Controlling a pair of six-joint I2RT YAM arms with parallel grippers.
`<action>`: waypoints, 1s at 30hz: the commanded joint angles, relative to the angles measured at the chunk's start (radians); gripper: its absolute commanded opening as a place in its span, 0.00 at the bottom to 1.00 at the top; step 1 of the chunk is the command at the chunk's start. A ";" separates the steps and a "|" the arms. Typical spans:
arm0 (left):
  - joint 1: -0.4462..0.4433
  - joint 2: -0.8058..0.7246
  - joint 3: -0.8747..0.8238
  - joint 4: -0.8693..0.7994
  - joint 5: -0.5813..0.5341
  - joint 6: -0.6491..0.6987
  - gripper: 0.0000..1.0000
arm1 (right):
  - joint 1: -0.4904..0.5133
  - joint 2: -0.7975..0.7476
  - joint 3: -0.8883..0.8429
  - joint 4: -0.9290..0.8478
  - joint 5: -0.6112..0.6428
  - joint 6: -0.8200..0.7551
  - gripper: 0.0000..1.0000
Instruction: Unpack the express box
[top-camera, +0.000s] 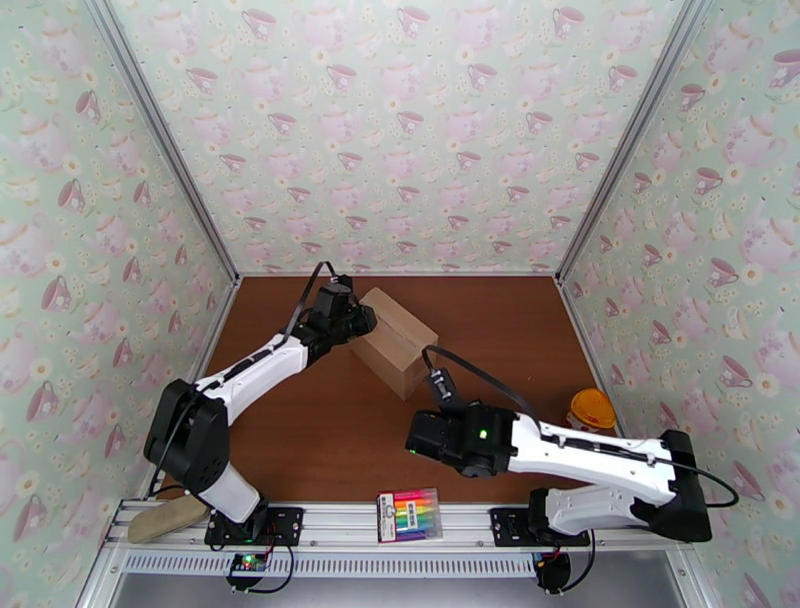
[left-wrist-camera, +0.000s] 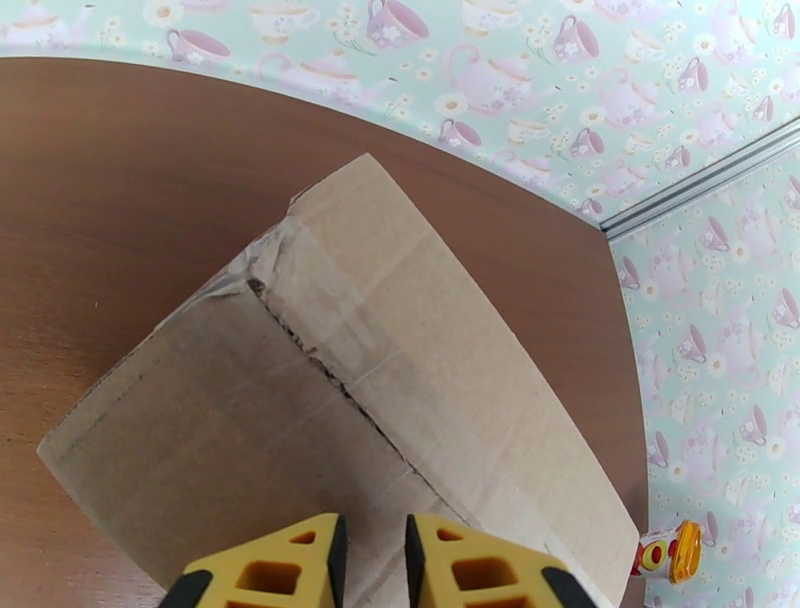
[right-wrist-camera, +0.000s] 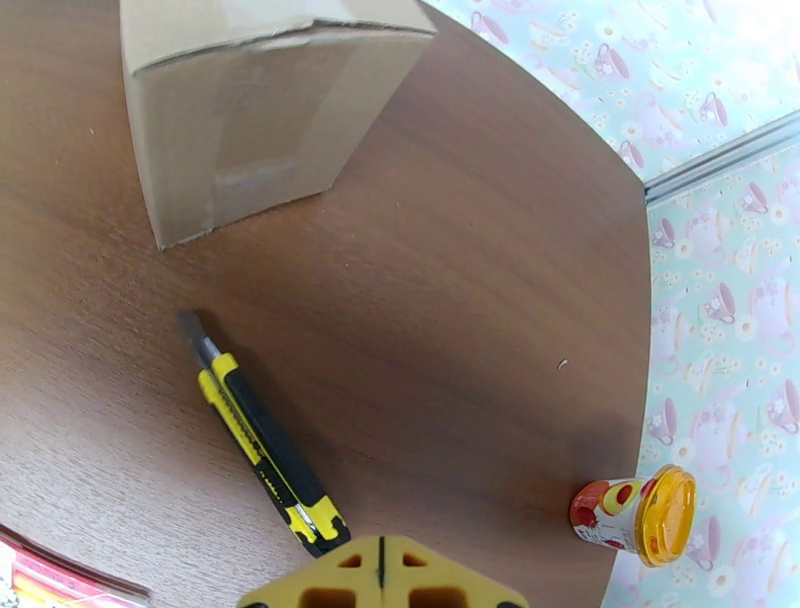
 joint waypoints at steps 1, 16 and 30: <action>0.003 -0.028 -0.037 -0.080 -0.022 0.026 0.27 | 0.002 -0.031 -0.029 0.047 0.011 0.025 0.00; -0.003 -0.235 -0.053 -0.169 0.049 0.033 0.32 | -0.300 -0.116 -0.281 0.427 -0.301 -0.187 0.69; -0.009 -0.389 -0.180 -0.239 0.015 -0.016 0.32 | -0.496 0.105 -0.349 0.658 -0.617 -0.332 0.76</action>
